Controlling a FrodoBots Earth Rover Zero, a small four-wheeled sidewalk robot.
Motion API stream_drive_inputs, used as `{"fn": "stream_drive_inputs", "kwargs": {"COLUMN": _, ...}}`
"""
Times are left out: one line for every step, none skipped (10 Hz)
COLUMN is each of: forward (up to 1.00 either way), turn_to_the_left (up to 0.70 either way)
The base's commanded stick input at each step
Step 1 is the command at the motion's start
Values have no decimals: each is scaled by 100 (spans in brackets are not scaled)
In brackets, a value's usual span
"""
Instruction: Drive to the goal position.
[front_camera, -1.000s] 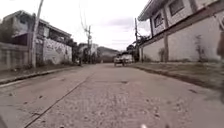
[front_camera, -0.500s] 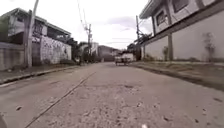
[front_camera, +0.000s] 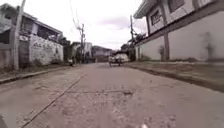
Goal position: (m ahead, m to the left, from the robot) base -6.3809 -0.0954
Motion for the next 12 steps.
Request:
{"fn": "stream_drive_inputs", "kwargs": {"forward": 85, "turn_to_the_left": -18}}
{"fn": "stream_drive_inputs", "kwargs": {"forward": 85, "turn_to_the_left": -31}}
{"fn": "stream_drive_inputs", "kwargs": {"forward": 85, "turn_to_the_left": 0}}
{"fn": "stream_drive_inputs", "kwargs": {"forward": 85, "turn_to_the_left": 0}}
{"fn": "stream_drive_inputs", "kwargs": {"forward": 85, "turn_to_the_left": 0}}
{"fn": "stream_drive_inputs", "kwargs": {"forward": 85, "turn_to_the_left": 0}}
{"fn": "stream_drive_inputs", "kwargs": {"forward": 85, "turn_to_the_left": 0}}
{"fn": "stream_drive_inputs", "kwargs": {"forward": 85, "turn_to_the_left": 0}}
{"fn": "stream_drive_inputs", "kwargs": {"forward": 85, "turn_to_the_left": 0}}
{"fn": "stream_drive_inputs", "kwargs": {"forward": 85, "turn_to_the_left": 0}}
{"fn": "stream_drive_inputs", "kwargs": {"forward": 85, "turn_to_the_left": 0}}
{"fn": "stream_drive_inputs", "kwargs": {"forward": 85, "turn_to_the_left": 0}}
